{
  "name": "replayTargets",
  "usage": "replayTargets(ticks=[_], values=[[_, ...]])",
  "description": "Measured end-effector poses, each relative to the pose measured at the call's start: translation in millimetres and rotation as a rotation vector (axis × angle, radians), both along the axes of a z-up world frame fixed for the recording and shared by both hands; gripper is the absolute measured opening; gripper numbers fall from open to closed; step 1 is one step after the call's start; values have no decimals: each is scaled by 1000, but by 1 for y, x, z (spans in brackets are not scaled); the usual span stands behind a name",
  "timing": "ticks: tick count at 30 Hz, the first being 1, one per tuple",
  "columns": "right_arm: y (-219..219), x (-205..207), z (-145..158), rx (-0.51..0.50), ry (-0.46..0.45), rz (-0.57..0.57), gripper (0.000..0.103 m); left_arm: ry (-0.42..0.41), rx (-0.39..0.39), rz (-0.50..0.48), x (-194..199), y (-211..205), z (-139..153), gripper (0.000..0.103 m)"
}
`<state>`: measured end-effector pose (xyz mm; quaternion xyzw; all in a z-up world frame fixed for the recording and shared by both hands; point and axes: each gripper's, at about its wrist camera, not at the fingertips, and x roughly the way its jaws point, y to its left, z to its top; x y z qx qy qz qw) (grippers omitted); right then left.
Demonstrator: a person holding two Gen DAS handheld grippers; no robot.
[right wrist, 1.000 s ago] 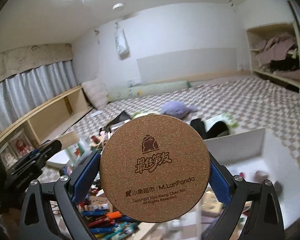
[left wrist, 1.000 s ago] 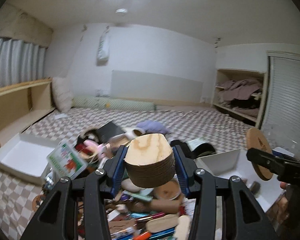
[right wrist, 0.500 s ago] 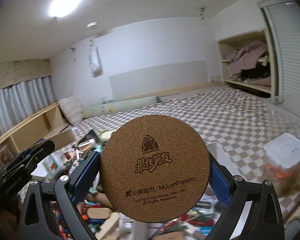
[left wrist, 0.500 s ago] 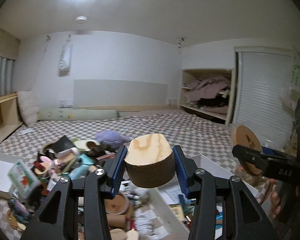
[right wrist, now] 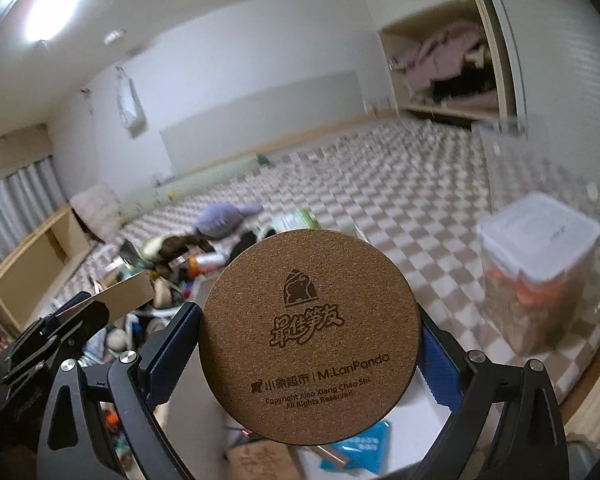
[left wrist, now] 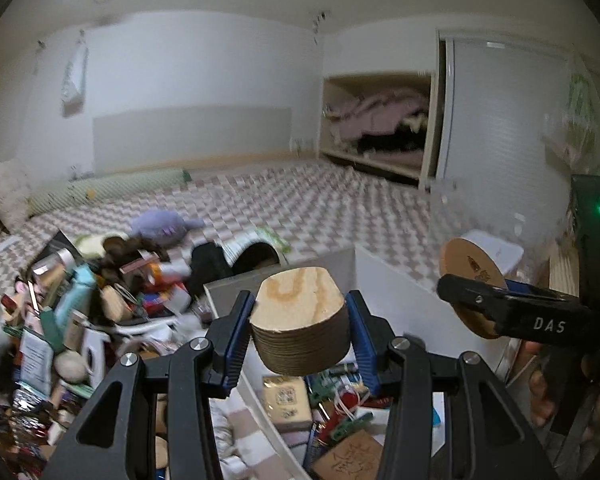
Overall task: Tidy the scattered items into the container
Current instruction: 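Lift the coaster and wooden discs and carry both over the white shoebox, then open both tools to drop the coaster and wooden discs into the shoebox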
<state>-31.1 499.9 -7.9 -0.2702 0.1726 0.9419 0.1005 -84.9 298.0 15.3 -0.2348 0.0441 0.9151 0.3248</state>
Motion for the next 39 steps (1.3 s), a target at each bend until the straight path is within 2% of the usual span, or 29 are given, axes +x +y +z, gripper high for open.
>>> replayTargets(ticks=[9, 17, 28, 32, 33, 39], values=[[6, -19, -50, -25, -151, 16, 99, -114, -56, -15, -18, 24, -38, 46], [0, -20, -69, 11, -250, 65, 99, -160, -80, -9, -24, 35, -56, 46], [-6, -14, -71, 61, -289, 71, 99, -172, -95, -3, -27, 35, -65, 46], [-9, -9, -67, 60, -275, 87, 100, -175, -98, -4, -26, 39, -71, 46], [-10, -8, -65, 61, -271, 89, 103, -178, -98, -4, -26, 40, -74, 46], [-8, -1, -57, 40, -239, 88, 103, -190, -102, -13, -23, 48, -89, 46]])
